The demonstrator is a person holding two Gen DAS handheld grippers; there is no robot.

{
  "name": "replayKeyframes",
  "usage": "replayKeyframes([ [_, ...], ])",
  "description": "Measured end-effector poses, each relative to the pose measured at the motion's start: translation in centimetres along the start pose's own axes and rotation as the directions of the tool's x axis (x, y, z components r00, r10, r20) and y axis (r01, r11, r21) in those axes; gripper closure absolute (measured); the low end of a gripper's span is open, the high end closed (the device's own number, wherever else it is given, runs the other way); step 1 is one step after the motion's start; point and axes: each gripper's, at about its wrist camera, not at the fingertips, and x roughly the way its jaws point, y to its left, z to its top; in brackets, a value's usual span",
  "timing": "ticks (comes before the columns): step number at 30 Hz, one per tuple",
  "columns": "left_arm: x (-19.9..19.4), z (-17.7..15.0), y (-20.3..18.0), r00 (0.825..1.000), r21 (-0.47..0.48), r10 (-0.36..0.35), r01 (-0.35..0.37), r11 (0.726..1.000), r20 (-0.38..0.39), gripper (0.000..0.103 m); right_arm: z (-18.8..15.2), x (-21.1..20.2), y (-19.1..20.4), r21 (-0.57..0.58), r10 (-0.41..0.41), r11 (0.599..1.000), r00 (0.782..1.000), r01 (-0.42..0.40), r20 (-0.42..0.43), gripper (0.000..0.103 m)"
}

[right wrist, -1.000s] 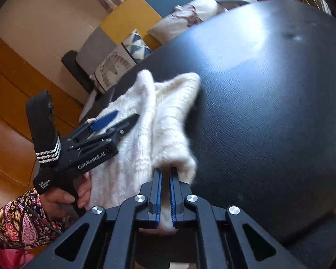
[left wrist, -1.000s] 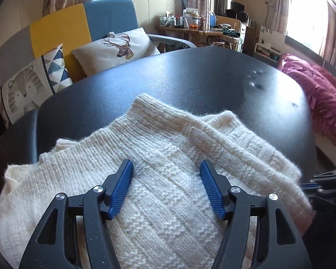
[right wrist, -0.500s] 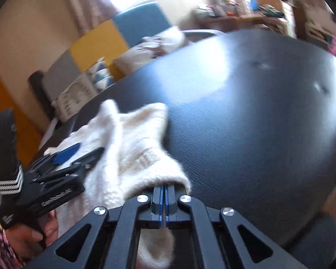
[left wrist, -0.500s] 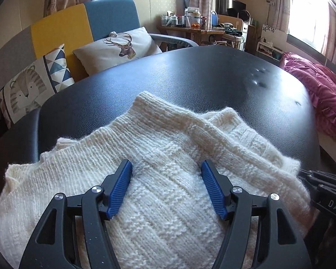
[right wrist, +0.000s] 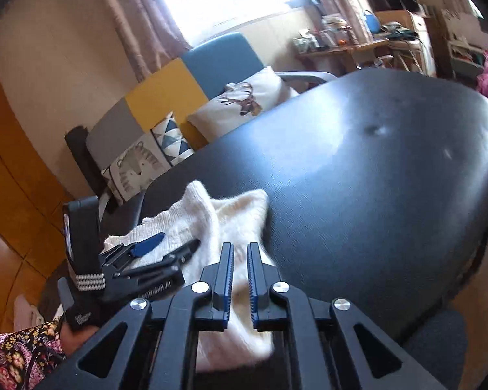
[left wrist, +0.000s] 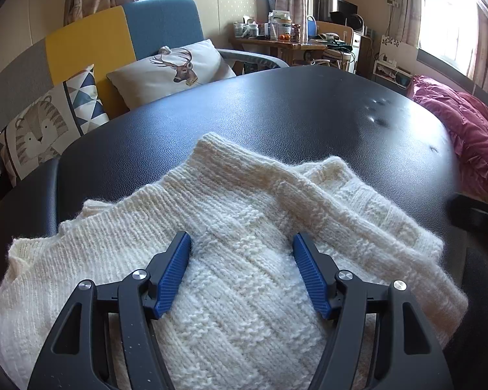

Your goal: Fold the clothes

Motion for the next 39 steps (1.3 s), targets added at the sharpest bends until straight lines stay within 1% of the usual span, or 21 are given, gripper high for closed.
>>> replayKeyframes([
  [4,0.0,-0.1,0.0,1.000,0.000,0.000,0.000,1.000,0.001,0.035,1.0,4.6,0.6,-0.057,-0.004,0.998,0.996,0.000,-0.085,0.095],
  [7,0.0,-0.1,0.0,1.000,-0.003,-0.003,0.003,1.000,0.000,0.035,0.9,7.3,0.5,-0.098,-0.062,0.994,0.987,0.048,-0.147,0.095],
  [8,0.0,-0.1,0.1,1.000,-0.005,-0.005,0.005,1.000,0.000,0.035,0.6,7.6,0.2,-0.111,-0.074,0.992,0.986,0.058,-0.151,0.098],
  [10,0.0,-0.1,0.1,1.000,-0.008,-0.009,0.009,1.000,0.000,0.034,0.1,7.6,-0.5,-0.122,-0.087,0.990,0.988,0.072,-0.125,0.103],
  [13,0.1,-0.1,0.1,1.000,-0.008,-0.009,0.009,1.000,0.000,0.034,-0.5,7.5,-1.3,-0.110,-0.092,0.991,0.991,0.081,-0.097,0.103],
  [16,0.1,-0.1,0.1,1.000,-0.007,-0.008,0.008,1.000,0.000,0.034,-0.9,7.5,-1.3,-0.125,-0.102,0.988,0.992,0.093,-0.072,0.103],
  [19,0.1,0.0,0.1,1.000,-0.006,-0.006,0.006,1.000,-0.001,0.034,-0.2,7.2,-2.3,-0.036,-0.037,0.999,0.996,0.034,-0.086,0.103],
  [20,0.1,0.0,0.1,1.000,-0.006,-0.005,0.005,1.000,-0.001,0.034,0.3,6.8,-2.4,-0.023,-0.010,1.000,0.996,0.008,-0.083,0.099],
  [21,0.2,0.0,0.0,1.000,-0.004,-0.003,0.003,1.000,-0.001,0.034,0.8,6.6,-2.2,-0.041,0.008,0.999,0.997,-0.011,-0.081,0.097],
  [23,0.2,0.0,0.0,1.000,-0.003,-0.001,0.001,1.000,-0.001,0.034,2.2,7.0,-1.0,-0.152,0.001,0.988,0.996,-0.015,-0.088,0.097],
  [25,0.2,-0.1,0.0,1.000,-0.004,-0.001,0.001,1.000,-0.001,0.034,3.3,8.6,-0.3,-0.195,0.035,0.979,0.989,-0.063,-0.146,0.097],
  [28,0.3,-0.1,0.0,1.000,-0.005,-0.002,0.002,1.000,-0.001,0.034,4.0,11.7,0.0,-0.222,-0.016,0.974,0.972,-0.038,-0.234,0.097],
  [29,0.3,-0.1,0.0,1.000,-0.005,-0.002,0.002,1.000,-0.002,0.034,4.0,12.6,-0.2,-0.220,-0.025,0.975,0.967,-0.032,-0.254,0.098],
  [30,0.3,-0.1,0.1,1.000,-0.006,-0.003,0.003,1.000,-0.002,0.034,4.1,13.2,-0.6,-0.208,-0.023,0.978,0.966,-0.031,-0.256,0.100],
  [32,0.3,-0.1,0.1,1.000,-0.008,-0.004,0.004,1.000,-0.004,0.034,4.1,13.8,-1.3,-0.180,-0.018,0.983,0.971,-0.027,-0.240,0.103],
  [34,0.4,-0.1,0.2,1.000,-0.010,-0.006,0.006,1.000,-0.003,0.033,4.1,14.1,-2.1,-0.136,-0.006,0.990,0.974,-0.025,-0.225,0.103],
  [36,0.4,-0.1,0.2,1.000,-0.011,-0.008,0.008,1.000,-0.003,0.033,4.0,13.2,-2.8,-0.068,0.034,0.996,0.976,-0.049,-0.215,0.101],
  [39,0.4,-0.2,0.3,1.000,-0.011,-0.007,0.007,1.000,-0.003,0.033,3.2,10.2,-3.8,-0.038,0.061,0.997,0.980,-0.069,-0.188,0.099],
])
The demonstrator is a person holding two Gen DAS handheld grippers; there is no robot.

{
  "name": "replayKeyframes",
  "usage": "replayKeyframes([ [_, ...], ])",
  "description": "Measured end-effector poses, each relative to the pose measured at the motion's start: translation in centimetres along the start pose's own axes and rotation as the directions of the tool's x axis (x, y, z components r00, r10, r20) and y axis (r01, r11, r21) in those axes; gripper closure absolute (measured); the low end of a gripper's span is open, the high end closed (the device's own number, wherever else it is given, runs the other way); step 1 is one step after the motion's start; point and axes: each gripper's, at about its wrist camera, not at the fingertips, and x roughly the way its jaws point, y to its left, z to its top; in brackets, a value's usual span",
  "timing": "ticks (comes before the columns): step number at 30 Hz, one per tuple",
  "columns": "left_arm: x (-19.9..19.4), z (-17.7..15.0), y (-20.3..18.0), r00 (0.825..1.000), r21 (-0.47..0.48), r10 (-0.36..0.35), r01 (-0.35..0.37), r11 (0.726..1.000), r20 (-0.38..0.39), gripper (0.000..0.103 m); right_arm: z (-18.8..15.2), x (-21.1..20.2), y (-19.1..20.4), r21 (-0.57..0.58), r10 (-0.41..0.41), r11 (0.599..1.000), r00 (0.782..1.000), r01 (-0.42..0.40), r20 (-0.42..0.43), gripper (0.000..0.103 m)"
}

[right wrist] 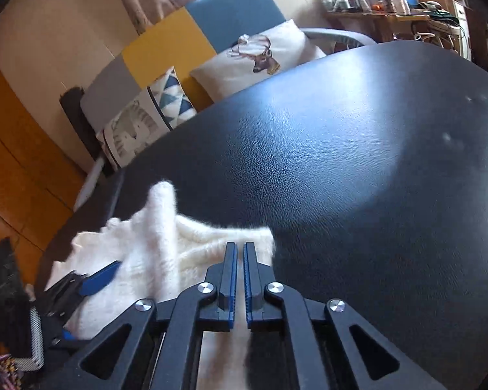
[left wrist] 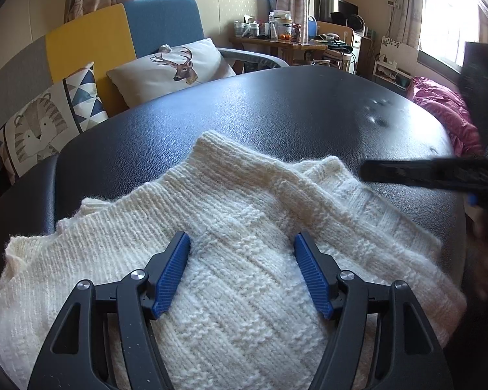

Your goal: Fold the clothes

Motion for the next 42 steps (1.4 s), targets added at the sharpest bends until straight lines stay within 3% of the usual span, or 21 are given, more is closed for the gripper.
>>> replayKeyframes([
  [7,0.0,0.0,-0.1,1.000,0.003,0.004,-0.004,1.000,0.000,0.033,-4.3,-4.3,0.1,-0.023,0.050,0.998,0.998,-0.051,-0.042,0.098],
  [10,0.0,0.0,0.0,1.000,0.004,0.004,-0.004,1.000,-0.001,0.033,-5.5,-3.7,-0.1,-0.057,-0.039,0.998,0.997,0.035,-0.071,0.099],
  [14,0.1,0.0,-0.2,1.000,0.005,0.007,-0.007,1.000,-0.002,0.033,-5.6,-4.8,-1.2,0.083,0.031,0.996,0.999,-0.028,-0.035,0.097],
  [16,0.1,0.0,-0.3,1.000,0.007,0.010,-0.010,1.000,-0.002,0.033,-6.1,-6.2,-0.5,0.053,0.077,0.996,0.997,-0.075,-0.027,0.091],
  [17,0.1,0.0,-0.3,1.000,0.008,0.012,-0.012,1.000,-0.003,0.033,-6.4,-6.6,0.1,0.022,0.095,0.995,0.995,-0.094,-0.044,0.084],
  [19,0.1,0.0,-0.4,1.000,0.011,0.017,-0.017,1.000,-0.003,0.033,-6.9,-7.3,1.2,-0.033,0.119,0.992,0.990,-0.122,-0.077,0.083],
  [21,0.1,0.0,-0.5,1.000,0.014,0.023,-0.023,1.000,-0.003,0.032,-7.4,-7.6,2.5,-0.099,0.099,0.989,0.991,-0.107,-0.087,0.083],
  [24,0.2,0.0,-0.7,0.999,0.020,0.032,-0.032,0.999,-0.003,0.032,-8.4,-6.6,3.8,-0.227,-0.083,0.972,0.990,0.056,-0.111,0.089],
  [25,0.2,0.0,-0.7,0.999,0.021,0.034,-0.034,0.999,-0.003,0.032,-8.7,-6.3,3.6,-0.232,-0.114,0.969,0.986,0.084,-0.118,0.089],
  [27,0.2,-0.1,-0.7,0.999,0.022,0.036,-0.036,0.999,-0.002,0.032,-9.1,-6.1,2.6,-0.180,-0.098,0.981,0.987,0.074,-0.129,0.089],
  [32,0.2,-0.2,-0.7,0.999,0.024,0.040,-0.040,0.999,-0.002,0.031,-8.4,-7.0,1.4,-0.037,-0.047,0.998,0.991,0.043,-0.123,0.085],
  [37,0.2,-0.3,-0.9,0.999,0.026,0.047,-0.047,0.999,-0.002,0.031,-6.4,-8.7,4.4,-0.093,0.012,0.996,0.999,-0.008,0.047,0.084],
  [42,0.2,-0.4,-0.9,0.999,0.022,0.045,-0.045,0.999,-0.001,0.031,-5.3,-5.7,5.5,-0.095,-0.015,0.995,1.000,0.016,0.006,0.084],
])
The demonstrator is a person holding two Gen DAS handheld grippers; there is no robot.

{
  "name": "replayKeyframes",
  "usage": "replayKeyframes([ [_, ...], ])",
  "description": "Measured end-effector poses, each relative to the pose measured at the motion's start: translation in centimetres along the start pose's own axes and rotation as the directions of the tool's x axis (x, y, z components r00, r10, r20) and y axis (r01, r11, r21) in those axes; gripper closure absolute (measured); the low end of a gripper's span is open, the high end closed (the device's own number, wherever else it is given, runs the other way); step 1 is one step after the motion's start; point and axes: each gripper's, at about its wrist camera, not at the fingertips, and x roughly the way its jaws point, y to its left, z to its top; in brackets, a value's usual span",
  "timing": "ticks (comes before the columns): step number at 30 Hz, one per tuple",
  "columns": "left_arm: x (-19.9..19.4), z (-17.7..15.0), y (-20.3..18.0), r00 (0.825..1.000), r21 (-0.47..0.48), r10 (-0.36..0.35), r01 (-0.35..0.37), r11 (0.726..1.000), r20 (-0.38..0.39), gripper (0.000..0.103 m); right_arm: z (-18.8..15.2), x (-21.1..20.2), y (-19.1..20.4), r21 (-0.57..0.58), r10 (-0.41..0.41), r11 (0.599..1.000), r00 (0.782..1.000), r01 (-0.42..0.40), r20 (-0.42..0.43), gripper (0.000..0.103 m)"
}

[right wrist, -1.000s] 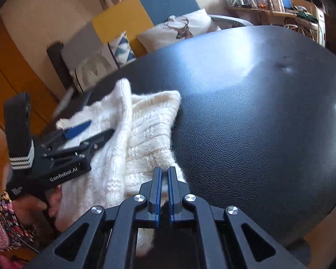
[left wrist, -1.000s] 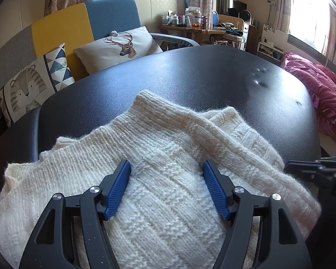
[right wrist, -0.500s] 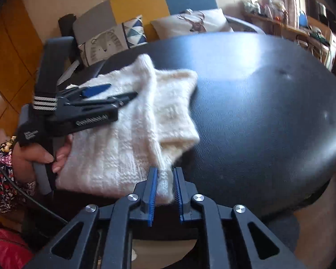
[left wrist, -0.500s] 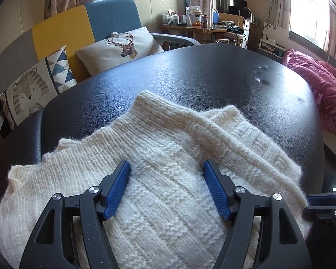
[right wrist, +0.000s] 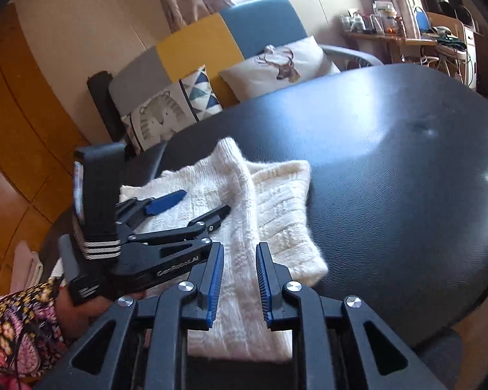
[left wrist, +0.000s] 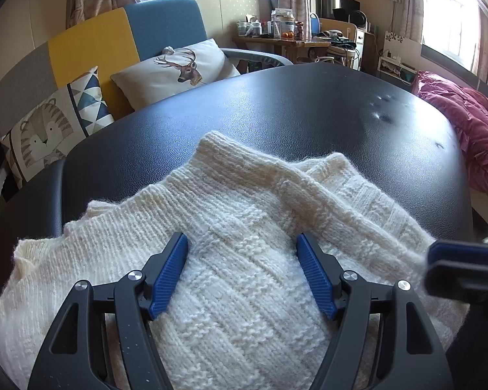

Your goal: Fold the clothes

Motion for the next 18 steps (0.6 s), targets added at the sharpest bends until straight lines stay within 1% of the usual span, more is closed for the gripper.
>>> replayKeyframes([
  [2,0.0,0.0,0.0,1.000,-0.001,-0.001,0.001,1.000,0.000,0.030,-0.3,0.9,-0.1,0.007,-0.024,1.000,0.999,0.024,-0.028,0.084],
  [4,0.0,0.0,0.1,1.000,-0.003,-0.005,0.005,1.000,-0.001,0.030,-0.7,1.5,-0.2,-0.009,-0.049,0.999,0.998,0.049,-0.045,0.085],
  [6,0.0,0.0,0.1,1.000,-0.003,-0.006,0.006,1.000,-0.003,0.030,-0.9,1.9,0.0,-0.051,-0.093,0.995,0.994,0.091,-0.048,0.085],
  [8,-0.3,0.0,0.2,1.000,-0.005,-0.004,0.004,1.000,-0.004,0.030,-1.0,2.2,0.2,-0.089,-0.121,0.989,0.992,0.117,-0.046,0.086],
  [9,-0.5,0.0,0.3,1.000,-0.008,-0.004,0.004,1.000,-0.005,0.030,-1.1,2.3,0.2,-0.098,-0.128,0.988,0.991,0.123,-0.044,0.086],
  [13,-2.8,-0.7,1.8,1.000,-0.033,0.002,-0.002,0.999,0.014,0.030,-1.2,2.5,-0.6,-0.078,-0.107,0.991,0.994,0.104,-0.029,0.086],
  [14,-3.6,-1.0,2.5,0.999,-0.047,0.028,-0.027,0.999,0.021,0.030,-1.3,2.4,-0.7,-0.077,-0.103,0.992,0.994,0.101,-0.026,0.086],
  [15,-4.6,-1.4,3.3,0.997,-0.063,0.069,-0.067,0.996,0.029,0.030,-1.4,2.3,-0.7,-0.076,-0.102,0.992,0.995,0.100,-0.023,0.086],
  [18,-7.5,-2.5,6.5,0.984,-0.131,0.168,-0.160,0.978,0.056,0.030,-1.4,2.2,-0.6,-0.076,-0.105,0.992,0.994,0.103,-0.016,0.086],
])
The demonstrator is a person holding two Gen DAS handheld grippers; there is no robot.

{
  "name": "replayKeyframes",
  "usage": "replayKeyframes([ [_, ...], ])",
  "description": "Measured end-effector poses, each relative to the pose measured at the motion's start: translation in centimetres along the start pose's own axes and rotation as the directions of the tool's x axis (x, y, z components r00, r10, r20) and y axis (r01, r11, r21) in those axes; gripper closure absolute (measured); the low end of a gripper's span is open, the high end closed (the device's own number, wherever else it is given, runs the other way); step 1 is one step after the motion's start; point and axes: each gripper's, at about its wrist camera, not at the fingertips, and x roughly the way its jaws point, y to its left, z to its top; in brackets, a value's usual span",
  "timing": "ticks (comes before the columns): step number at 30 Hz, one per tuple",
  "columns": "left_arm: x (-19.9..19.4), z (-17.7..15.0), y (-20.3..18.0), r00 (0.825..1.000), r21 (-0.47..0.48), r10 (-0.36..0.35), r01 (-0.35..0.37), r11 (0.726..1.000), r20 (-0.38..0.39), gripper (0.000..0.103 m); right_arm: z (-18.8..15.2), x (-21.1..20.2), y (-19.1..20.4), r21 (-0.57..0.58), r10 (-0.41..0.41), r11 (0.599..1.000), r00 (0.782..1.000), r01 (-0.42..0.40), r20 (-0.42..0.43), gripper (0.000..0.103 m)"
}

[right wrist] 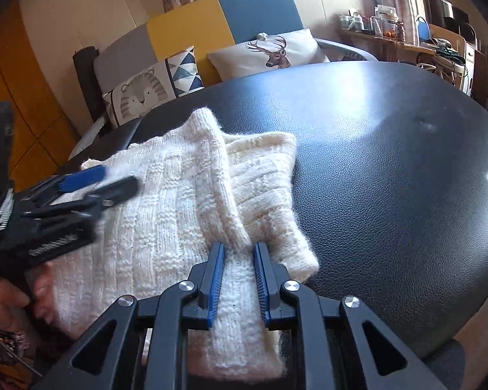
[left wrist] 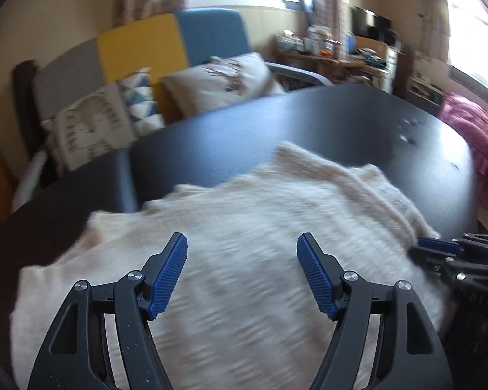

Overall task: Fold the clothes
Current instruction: 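Move both open tools over the folded sweater to smooth it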

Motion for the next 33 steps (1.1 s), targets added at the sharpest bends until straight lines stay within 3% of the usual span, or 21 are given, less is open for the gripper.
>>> replayKeyframes([
  [3,-2.4,-0.6,5.0,0.994,-0.096,0.106,-0.103,0.990,0.026,0.030,0.2,0.0,0.0,0.018,0.005,1.000,1.000,-0.005,-0.003,0.086],
  [5,-3.6,-1.3,8.5,0.982,-0.166,0.190,-0.184,0.969,0.021,0.030,0.4,-0.1,0.1,0.020,0.002,1.000,1.000,-0.001,-0.011,0.086],
  [10,-3.5,-5.1,16.5,0.924,-0.321,0.363,-0.381,0.867,-0.117,0.030,1.1,-0.1,1.1,-0.020,-0.051,0.999,0.998,0.050,-0.045,0.085],
  [12,-2.4,-7.5,18.8,0.919,-0.390,0.340,-0.393,0.833,-0.200,0.030,1.5,0.0,1.5,-0.028,-0.075,0.997,0.995,0.074,-0.067,0.084],
  [14,-2.0,-9.3,20.5,0.941,-0.484,0.267,-0.336,0.808,-0.209,0.027,2.1,-0.4,1.9,-0.011,-0.112,0.994,0.990,0.111,-0.087,0.084],
  [16,-2.2,-9.5,21.2,0.950,-0.519,0.241,-0.312,0.796,-0.200,0.025,3.2,-2.3,3.3,0.001,-0.121,0.993,0.993,0.121,0.000,0.083],
  [18,-2.0,-9.4,21.0,0.945,-0.501,0.252,-0.324,0.802,-0.207,0.023,4.4,-4.4,5.4,-0.015,-0.105,0.994,0.989,0.107,0.108,0.082],
  [20,-1.9,-9.2,20.6,0.936,-0.474,0.283,-0.351,0.807,-0.211,0.023,5.7,-5.2,9.2,-0.126,-0.012,0.991,0.985,0.035,0.174,0.082],
  [22,-1.9,-9.6,20.7,0.938,-0.481,0.280,-0.345,0.806,-0.204,0.023,6.7,-4.5,13.6,-0.269,0.136,0.959,0.978,-0.091,0.156,0.082],
  [25,-2.0,-10.0,21.0,0.945,-0.495,0.265,-0.327,0.805,-0.193,0.023,7.2,-0.1,19.8,-0.381,0.243,0.898,0.970,-0.222,0.008,0.086],
  [27,-2.0,-10.0,20.6,0.945,-0.492,0.268,-0.328,0.806,-0.190,0.023,7.5,3.7,22.9,-0.395,0.274,0.874,0.958,-0.284,-0.083,0.090],
  [30,-1.9,-10.0,20.5,0.945,-0.492,0.267,-0.326,0.807,-0.187,0.023,8.2,9.6,25.9,-0.342,0.333,0.854,0.917,-0.392,-0.218,0.090],
  [33,-1.9,-10.2,20.4,0.949,-0.495,0.259,-0.316,0.810,-0.182,0.023,8.0,12.9,28.4,-0.352,0.368,0.816,0.882,-0.458,-0.293,0.090],
])
